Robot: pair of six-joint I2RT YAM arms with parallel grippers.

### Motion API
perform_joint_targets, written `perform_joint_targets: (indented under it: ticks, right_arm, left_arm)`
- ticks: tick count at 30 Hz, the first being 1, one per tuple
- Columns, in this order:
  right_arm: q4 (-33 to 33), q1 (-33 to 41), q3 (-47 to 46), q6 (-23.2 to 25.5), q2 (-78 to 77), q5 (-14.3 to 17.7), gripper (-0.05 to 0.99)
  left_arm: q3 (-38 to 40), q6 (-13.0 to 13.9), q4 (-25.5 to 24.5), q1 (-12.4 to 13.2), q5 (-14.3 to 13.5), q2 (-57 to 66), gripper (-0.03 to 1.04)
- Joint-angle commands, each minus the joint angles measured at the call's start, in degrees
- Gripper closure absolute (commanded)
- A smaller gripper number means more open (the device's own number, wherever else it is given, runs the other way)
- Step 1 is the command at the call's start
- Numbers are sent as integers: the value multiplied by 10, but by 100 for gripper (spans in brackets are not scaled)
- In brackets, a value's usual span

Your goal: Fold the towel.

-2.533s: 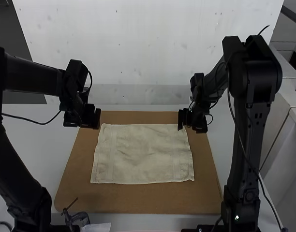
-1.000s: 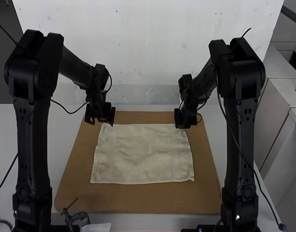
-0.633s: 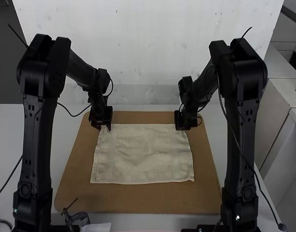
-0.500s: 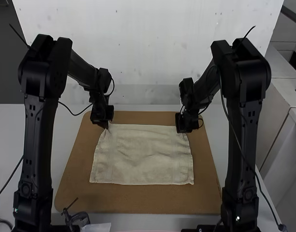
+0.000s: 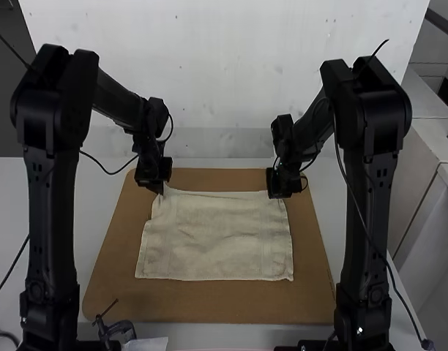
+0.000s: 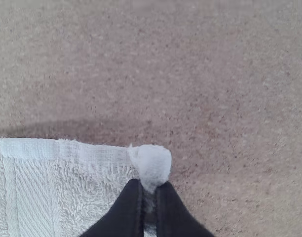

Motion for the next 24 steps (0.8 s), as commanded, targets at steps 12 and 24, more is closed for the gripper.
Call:
perform_joint_targets:
  ticks: [12, 24]
  right_arm:
    - [34, 11, 22, 41, -165, 47, 92]
    - [78, 24, -157, -11, -229, 32, 92]
  left_arm:
    - [-4, -39, -25, -16, -22, -149, 99]
    - [-135, -53, -20, -72, -46, -232, 99]
